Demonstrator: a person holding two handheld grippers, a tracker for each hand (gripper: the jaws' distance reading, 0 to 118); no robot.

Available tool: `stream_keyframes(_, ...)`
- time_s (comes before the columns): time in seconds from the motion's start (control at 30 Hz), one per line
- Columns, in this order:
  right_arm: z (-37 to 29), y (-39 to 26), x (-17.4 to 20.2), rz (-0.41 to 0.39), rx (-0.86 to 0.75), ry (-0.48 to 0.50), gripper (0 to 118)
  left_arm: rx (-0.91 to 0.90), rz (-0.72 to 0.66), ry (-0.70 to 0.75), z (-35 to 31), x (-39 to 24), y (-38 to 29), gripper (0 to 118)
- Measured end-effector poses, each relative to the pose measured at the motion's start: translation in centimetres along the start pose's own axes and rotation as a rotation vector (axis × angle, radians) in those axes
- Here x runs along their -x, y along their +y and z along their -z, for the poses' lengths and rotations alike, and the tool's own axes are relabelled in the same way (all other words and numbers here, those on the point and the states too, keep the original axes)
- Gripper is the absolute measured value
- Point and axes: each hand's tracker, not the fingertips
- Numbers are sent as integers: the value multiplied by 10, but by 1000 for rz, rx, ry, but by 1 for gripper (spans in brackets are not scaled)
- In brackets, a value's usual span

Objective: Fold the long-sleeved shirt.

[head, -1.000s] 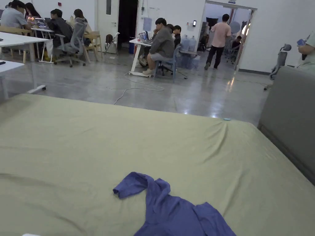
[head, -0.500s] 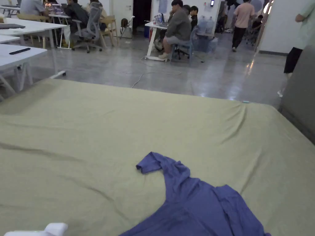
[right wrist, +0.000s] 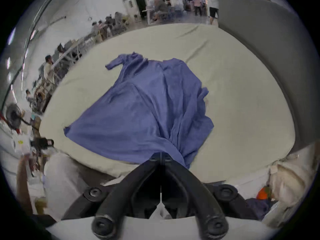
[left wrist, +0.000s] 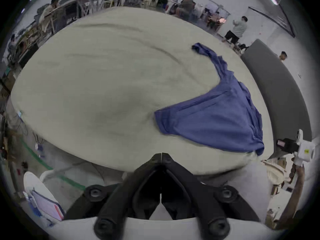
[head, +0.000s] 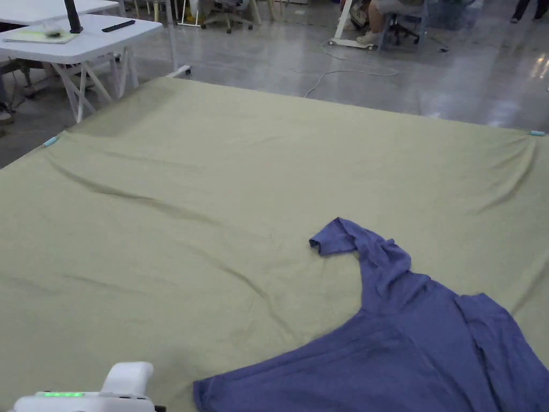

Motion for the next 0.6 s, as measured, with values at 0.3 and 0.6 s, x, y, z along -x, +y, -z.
stream_keyframes(0.3, 37, 43, 11, -21, 18, 29, 0, 11, 41, 84, 68, -25, 61, 118)
stream_keyframes(0.6, 92, 183, 27, -174, 22, -21, 0, 73, 71, 7, 93, -15, 72, 0)
